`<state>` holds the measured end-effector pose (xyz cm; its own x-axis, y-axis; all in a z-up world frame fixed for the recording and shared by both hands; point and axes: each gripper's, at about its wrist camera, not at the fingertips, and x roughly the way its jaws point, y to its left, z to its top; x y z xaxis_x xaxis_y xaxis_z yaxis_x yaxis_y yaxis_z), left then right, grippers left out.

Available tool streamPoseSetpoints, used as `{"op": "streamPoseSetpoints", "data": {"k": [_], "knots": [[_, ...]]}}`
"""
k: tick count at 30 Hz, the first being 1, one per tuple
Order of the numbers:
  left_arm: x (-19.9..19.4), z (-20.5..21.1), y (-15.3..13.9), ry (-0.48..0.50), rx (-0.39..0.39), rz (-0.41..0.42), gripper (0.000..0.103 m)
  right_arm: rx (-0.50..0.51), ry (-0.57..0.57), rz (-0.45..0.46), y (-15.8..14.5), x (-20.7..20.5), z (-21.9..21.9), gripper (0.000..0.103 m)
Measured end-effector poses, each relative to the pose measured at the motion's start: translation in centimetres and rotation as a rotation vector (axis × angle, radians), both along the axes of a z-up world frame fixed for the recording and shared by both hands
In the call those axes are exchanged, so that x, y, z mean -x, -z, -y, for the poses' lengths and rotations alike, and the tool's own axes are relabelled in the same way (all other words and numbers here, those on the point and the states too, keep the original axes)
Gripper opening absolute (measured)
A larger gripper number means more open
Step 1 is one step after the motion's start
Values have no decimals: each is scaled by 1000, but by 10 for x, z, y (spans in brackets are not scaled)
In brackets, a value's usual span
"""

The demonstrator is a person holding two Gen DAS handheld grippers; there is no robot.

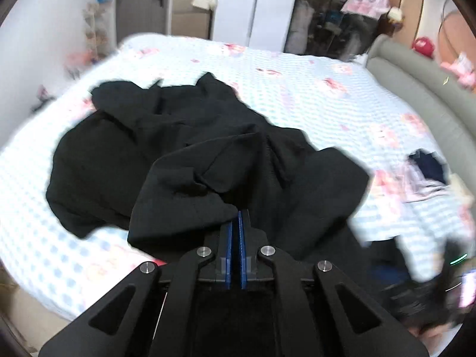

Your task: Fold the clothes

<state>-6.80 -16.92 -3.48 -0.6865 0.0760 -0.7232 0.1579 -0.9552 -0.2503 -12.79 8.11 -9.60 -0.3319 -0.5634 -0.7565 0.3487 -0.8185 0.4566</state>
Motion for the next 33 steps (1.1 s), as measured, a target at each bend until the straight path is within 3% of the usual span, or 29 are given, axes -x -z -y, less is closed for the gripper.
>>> {"op": "streamPoseSetpoints", "data": {"k": [2, 3, 5, 9, 11, 13, 15, 16, 18, 19, 20, 22, 26, 30, 32, 33], "knots": [[-6, -21, 5, 74, -47, -12, 18, 10, -52, 15, 6, -3, 18, 39], [-9, -32, 8, 111, -70, -18, 30, 17, -75, 18, 8, -4, 26, 37], [-14, -53, 13, 186, -117, -29, 32, 38, -112, 22, 10, -7, 39, 31], [-4, -83, 42, 232, -251, 1, 37, 17, -190, -33, 1, -18, 59, 22], [10, -90, 48, 239, -330, -19, 41, 2, -145, -82, -8, -20, 52, 20], [6, -88, 36, 177, -235, -80, 39, -1, -40, -117, -18, -13, 34, 20], [-2, -83, 22, 128, -153, -131, 46, 38, 55, -118, -33, 5, 10, 21], [-2, -80, 18, 122, -149, -135, 59, 67, 86, -112, -41, 16, -1, 29], [-1, -78, 20, 96, -137, -111, 72, 120, 126, -103, -56, 43, -17, 47], [-4, -74, 24, 79, -126, -97, 73, 137, 141, -105, -63, 58, -22, 58], [-4, -72, 31, 63, -116, -82, 73, 143, 153, -104, -70, 72, -24, 62], [-12, -67, 50, 52, -131, -43, 76, 149, 187, -79, -78, 107, -21, 63], [-21, -65, 91, 57, -148, 81, 76, 135, 180, -30, -72, 158, -8, 68], [-23, -73, 109, 12, -86, 134, 75, 61, 114, 107, -9, 181, 36, 81], [-16, -72, 108, -25, -27, 145, 51, 74, 38, 181, 13, 177, 40, 71], [-11, -69, 103, -48, 16, 135, 33, 91, -21, 198, 18, 172, 41, 47]]}}
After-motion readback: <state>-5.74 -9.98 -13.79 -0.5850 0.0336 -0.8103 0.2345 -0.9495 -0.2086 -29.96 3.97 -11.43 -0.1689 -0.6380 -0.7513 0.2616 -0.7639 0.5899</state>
